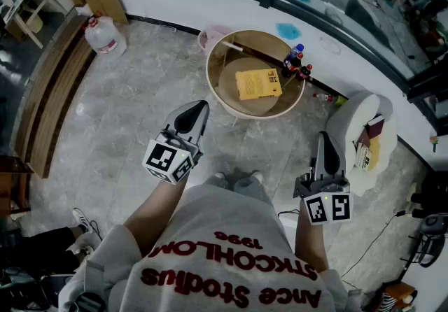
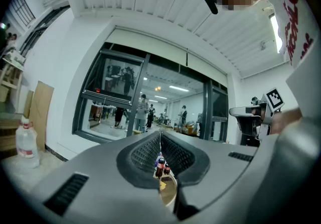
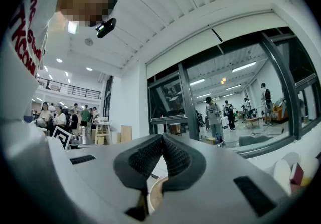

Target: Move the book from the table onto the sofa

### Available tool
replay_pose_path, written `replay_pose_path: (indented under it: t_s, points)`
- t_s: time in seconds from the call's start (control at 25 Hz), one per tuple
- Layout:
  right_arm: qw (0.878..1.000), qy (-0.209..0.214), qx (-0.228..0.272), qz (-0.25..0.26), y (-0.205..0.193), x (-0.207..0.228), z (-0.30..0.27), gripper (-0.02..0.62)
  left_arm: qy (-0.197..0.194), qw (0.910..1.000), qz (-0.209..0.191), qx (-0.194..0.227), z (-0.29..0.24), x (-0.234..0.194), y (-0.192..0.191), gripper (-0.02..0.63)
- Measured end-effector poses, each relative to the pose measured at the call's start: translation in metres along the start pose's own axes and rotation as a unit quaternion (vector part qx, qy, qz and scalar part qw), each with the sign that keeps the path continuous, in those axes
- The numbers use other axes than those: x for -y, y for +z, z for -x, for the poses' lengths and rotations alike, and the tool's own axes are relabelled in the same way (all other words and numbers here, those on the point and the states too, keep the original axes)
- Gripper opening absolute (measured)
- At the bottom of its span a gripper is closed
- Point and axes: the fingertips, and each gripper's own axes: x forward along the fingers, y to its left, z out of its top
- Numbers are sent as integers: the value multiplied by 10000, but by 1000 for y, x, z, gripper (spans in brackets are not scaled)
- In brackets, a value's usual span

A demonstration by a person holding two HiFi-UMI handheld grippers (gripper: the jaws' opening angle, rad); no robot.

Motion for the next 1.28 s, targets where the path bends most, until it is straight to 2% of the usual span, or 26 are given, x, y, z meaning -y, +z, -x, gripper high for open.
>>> replay_pose_path:
  t_s: [0.44, 0.76, 1.04, 1.28]
  points:
    - [9999, -102, 20, 9, -8, -7, -12, 27, -58, 10000, 20, -29, 0, -19, -7, 18]
    - [9997, -184, 127, -53, 2, 0, -24, 28, -132, 9998, 70, -119, -3, -31, -9, 18]
    - [9994, -293, 151, -72, -1, 16, -30, 28, -107, 9997, 96, -196, -10, -44, -18, 18]
    - [9997, -161, 38, -182, -13, 37, -57, 28, 14, 9996, 103, -257, -34, -54, -23, 18]
